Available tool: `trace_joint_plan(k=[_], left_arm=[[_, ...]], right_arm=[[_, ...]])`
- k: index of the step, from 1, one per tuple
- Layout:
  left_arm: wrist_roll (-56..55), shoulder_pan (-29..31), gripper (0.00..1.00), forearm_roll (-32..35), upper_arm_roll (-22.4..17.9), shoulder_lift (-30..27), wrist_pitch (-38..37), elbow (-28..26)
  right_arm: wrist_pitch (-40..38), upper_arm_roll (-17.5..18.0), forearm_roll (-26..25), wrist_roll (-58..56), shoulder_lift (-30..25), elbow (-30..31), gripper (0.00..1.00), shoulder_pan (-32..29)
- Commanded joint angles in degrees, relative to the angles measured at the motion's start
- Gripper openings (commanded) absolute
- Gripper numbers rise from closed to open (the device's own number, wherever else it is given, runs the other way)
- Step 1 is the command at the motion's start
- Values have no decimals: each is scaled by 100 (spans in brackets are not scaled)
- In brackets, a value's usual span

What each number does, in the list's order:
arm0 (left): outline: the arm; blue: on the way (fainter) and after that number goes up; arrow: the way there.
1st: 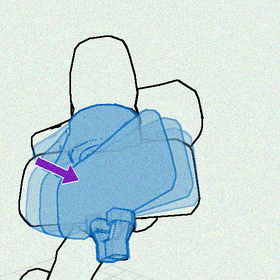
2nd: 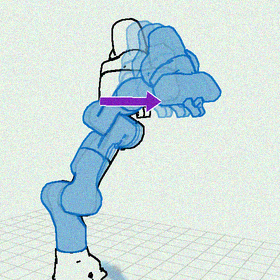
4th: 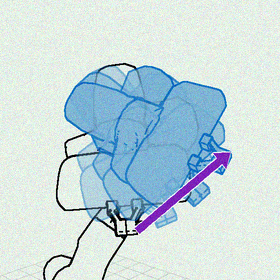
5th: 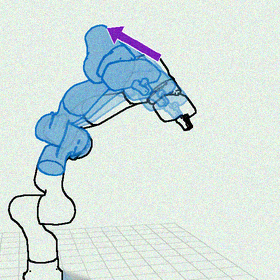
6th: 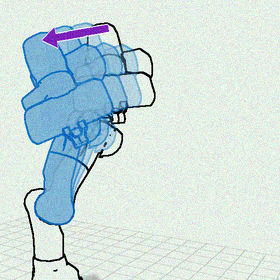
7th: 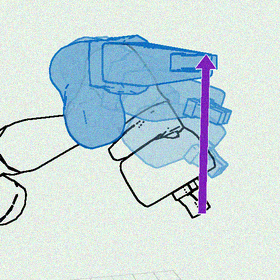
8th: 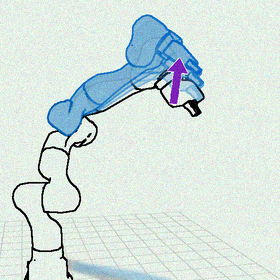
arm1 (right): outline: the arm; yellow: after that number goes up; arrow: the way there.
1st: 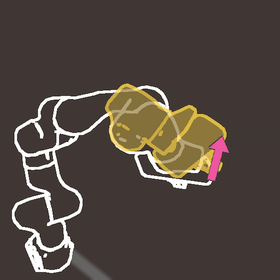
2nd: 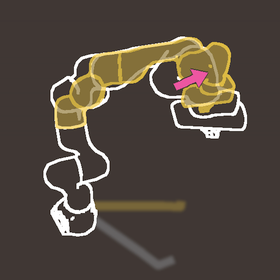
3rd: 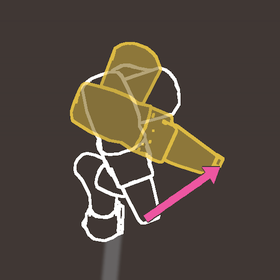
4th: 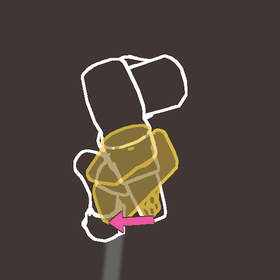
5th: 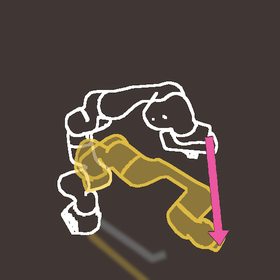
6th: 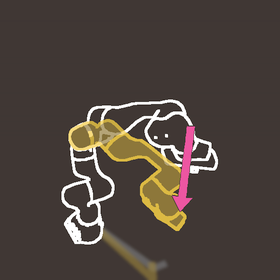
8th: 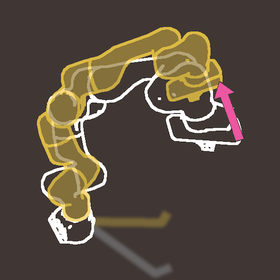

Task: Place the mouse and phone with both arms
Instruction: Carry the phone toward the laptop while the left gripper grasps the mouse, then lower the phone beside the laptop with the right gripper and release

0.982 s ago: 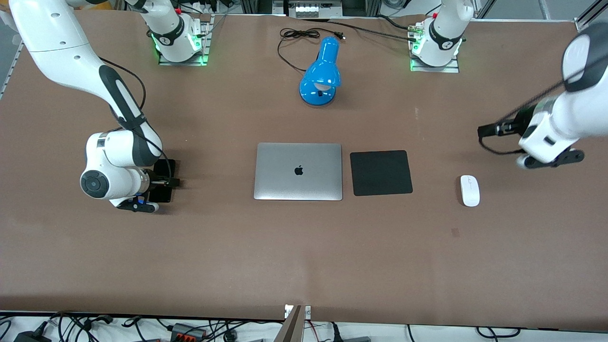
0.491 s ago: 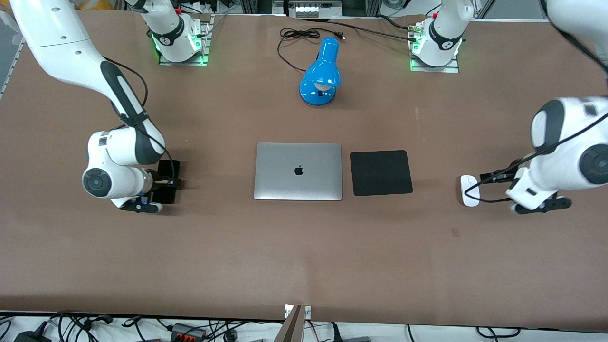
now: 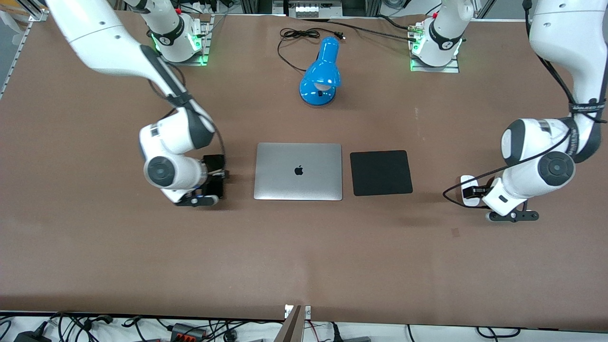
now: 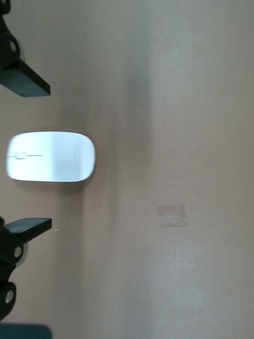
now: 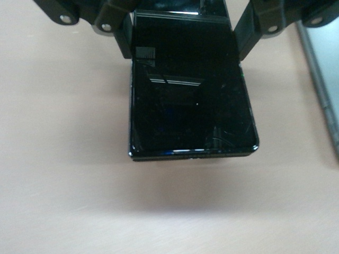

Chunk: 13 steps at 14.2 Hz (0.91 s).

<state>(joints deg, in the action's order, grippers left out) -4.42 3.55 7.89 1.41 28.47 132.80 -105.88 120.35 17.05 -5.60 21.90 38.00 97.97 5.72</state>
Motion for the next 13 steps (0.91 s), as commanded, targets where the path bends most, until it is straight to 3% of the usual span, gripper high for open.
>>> trace_joint_plan(k=[1, 4, 10, 11, 12, 13], left_arm=[[353, 234, 100, 143, 35, 131, 947, -389], [372, 278, 100, 143, 35, 430, 1037, -389], [424, 340, 100, 143, 44, 475, 985, -398], [381, 340, 100, 125, 61, 475, 976, -398], [346, 340, 100, 108, 70, 475, 976, -390], [424, 331, 98, 125, 70, 484, 976, -355]], right_arm=[[15, -26, 33, 243, 15, -15, 24, 69], [32, -35, -29, 262, 93, -24, 24, 79], [541, -53, -3, 306, 392, -6, 26, 78], [559, -53, 24, 332, 401, -6, 48, 70], [551, -53, 24, 376, 393, -6, 99, 52], [525, -53, 24, 490, 367, -50, 100, 43]])
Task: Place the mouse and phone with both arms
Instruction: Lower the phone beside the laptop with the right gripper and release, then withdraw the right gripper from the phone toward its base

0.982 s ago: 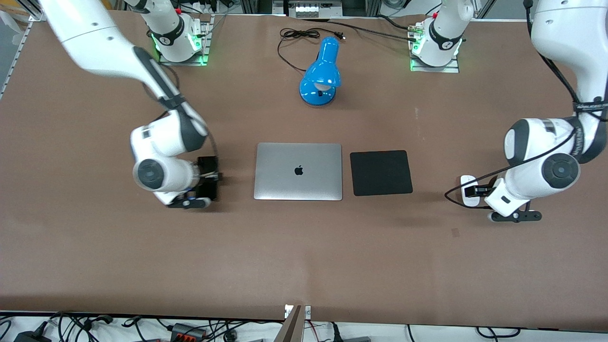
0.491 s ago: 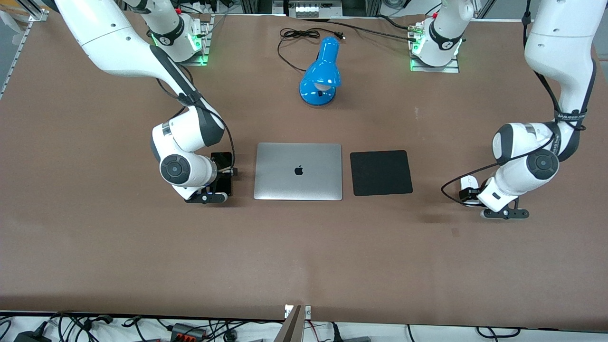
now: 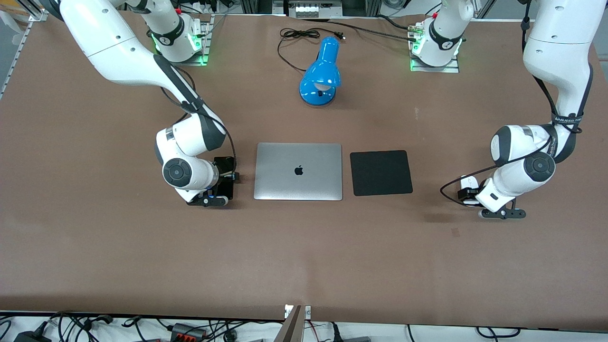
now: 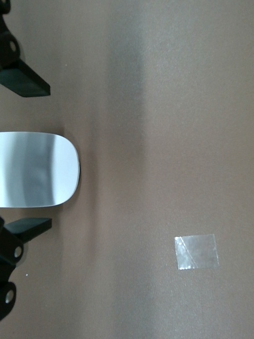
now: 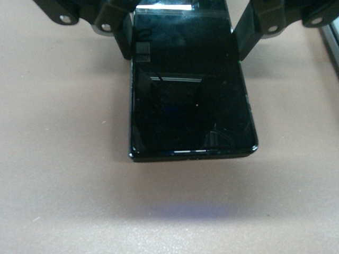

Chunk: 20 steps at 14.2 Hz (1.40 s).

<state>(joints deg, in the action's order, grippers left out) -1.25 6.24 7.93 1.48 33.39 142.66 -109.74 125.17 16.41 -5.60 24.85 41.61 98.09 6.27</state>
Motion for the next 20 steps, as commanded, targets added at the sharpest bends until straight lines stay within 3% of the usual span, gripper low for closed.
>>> trace_joint_plan(k=[1, 5, 8, 10, 14, 15, 16, 20], left_arm=[[142, 62, 88, 121, 63, -8, -10, 40], [152, 88, 87, 121, 63, 10, -19, 31], [152, 88, 67, 121, 72, 10, -19, 40], [152, 88, 55, 121, 72, 10, -28, 31], [152, 45, 57, 121, 72, 45, -169, 23], [160, 53, 65, 121, 80, 132, -169, 23], [160, 79, 74, 130, 81, 176, -169, 31], [143, 88, 78, 112, 89, 177, -169, 40]], right_arm=[[17, 2, 24, 178, -47, -149, 100, -38], [-1105, 20, 33, 82, -731, -764, 100, -574], [-1801, 37, 103, -277, -1382, -853, 100, -1100], [-2267, 2, 436, -340, -2075, -862, 100, -1355], [-3374, -15, 499, -471, -3069, -871, 100, -1910], [-3420, -15, 490, -577, -3280, -862, 100, -1919], [-3420, -15, 481, -612, -3343, -853, 100, -1928], [-3472, -24, 525, -595, -3326, -800, 100, -1963]])
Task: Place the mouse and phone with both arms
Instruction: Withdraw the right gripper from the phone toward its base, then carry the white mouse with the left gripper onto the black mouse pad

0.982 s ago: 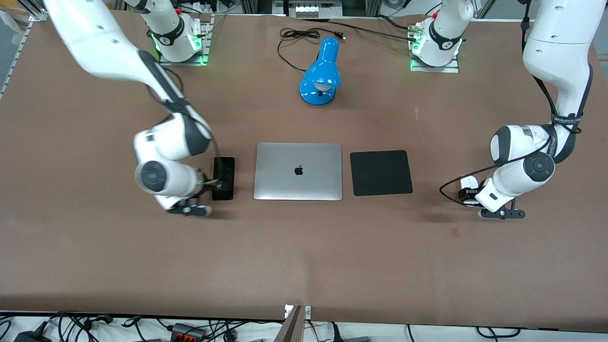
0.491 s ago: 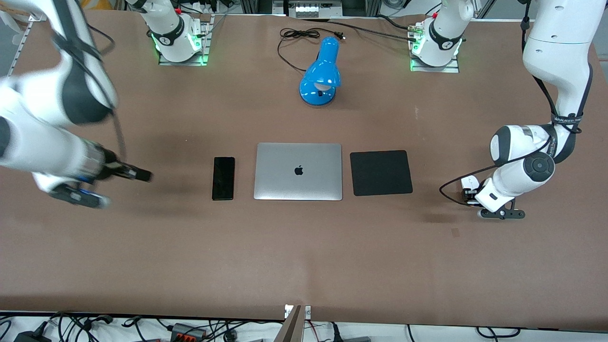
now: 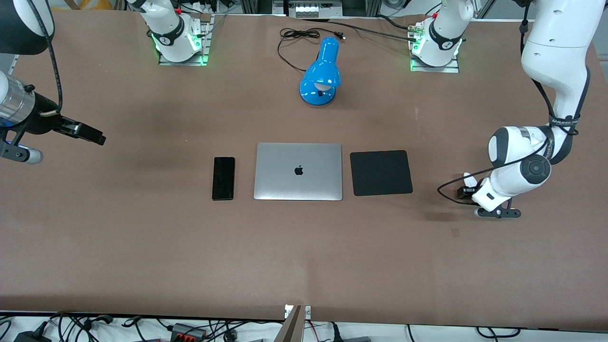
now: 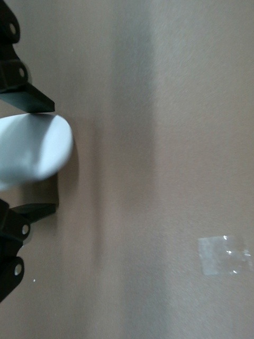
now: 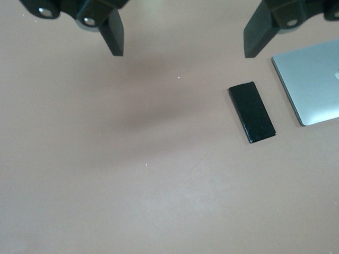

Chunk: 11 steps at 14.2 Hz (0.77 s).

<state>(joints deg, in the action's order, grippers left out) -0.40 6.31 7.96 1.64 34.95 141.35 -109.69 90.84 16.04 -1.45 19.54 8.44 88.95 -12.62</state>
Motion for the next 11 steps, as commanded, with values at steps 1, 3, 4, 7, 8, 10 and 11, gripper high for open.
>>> trace_joint_plan(k=[1, 3, 4, 7, 8, 10, 11], left_arm=[[58, 81, 78, 109, 73, 20, -38, 36], [49, 81, 78, 109, 73, 20, -38, 45], [58, 90, 75, 109, 73, 20, -38, 45], [58, 81, 43, 109, 82, 20, -116, 36], [58, 72, 32, 101, 82, 20, -265, 53], [40, 37, 22, 101, 90, 3, -327, 80], [31, 20, 21, 101, 99, -32, -362, 88]], right_arm=[[-75, 13, 153, -21, -35, 88, 100, -134], [12, 13, 162, 119, -254, 88, 100, -144], [39, 4, 180, 320, -264, 70, 100, -144], [390, 22, 162, 700, -325, 280, 100, -126], [391, 13, 153, 665, -360, 316, 100, -126], [330, 13, 144, 81, -396, 325, 100, -144], [321, -4, 188, -420, -396, 342, 100, -213]])
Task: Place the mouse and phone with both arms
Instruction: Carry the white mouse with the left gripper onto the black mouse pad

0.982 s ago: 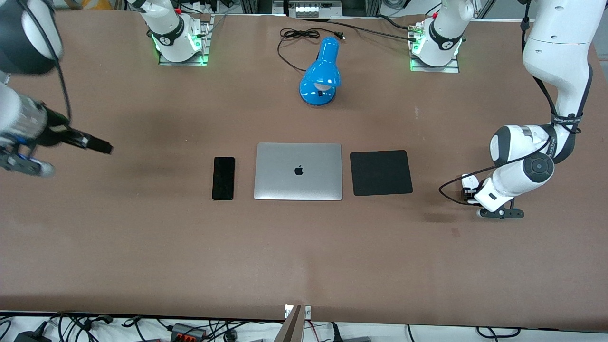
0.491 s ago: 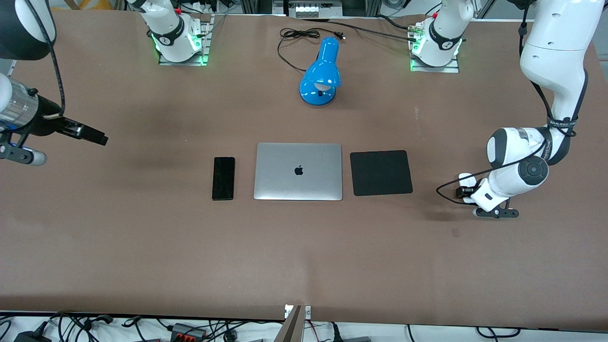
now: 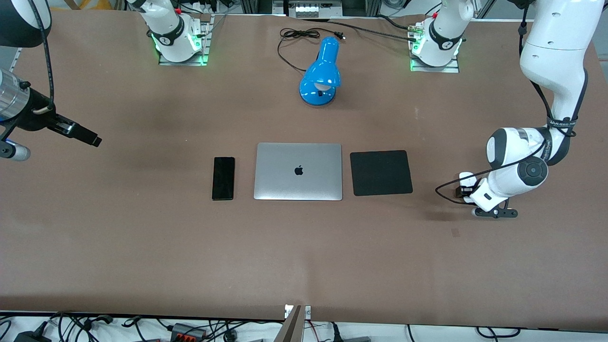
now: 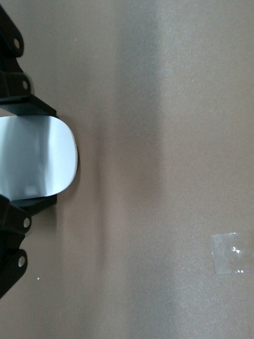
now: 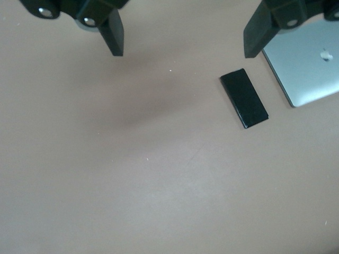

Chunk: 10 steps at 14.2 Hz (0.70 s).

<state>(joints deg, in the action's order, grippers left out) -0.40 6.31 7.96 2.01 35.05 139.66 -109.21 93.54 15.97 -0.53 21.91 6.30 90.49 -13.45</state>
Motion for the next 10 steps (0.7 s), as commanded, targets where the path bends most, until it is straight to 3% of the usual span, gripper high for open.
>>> trace_joint_plan(k=[1, 6, 8, 10], left_arm=[[5, 10, 21, 101, 158, -94, -290, 110], [-397, -34, 21, 83, 1071, -192, -2678, 1638], [-1274, -112, 21, 74, 1607, -174, -2883, 1710], [-2110, -523, 21, 74, 1768, -148, -2901, 1597]], right_arm=[[50, 3, 97, -740, -199, 241, 100, -167], [77, -6, 97, -618, -270, 268, 100, -193], [68, -6, 89, -618, -270, 206, 100, -193], [51, -6, 89, -627, -261, 197, 100, -211]])
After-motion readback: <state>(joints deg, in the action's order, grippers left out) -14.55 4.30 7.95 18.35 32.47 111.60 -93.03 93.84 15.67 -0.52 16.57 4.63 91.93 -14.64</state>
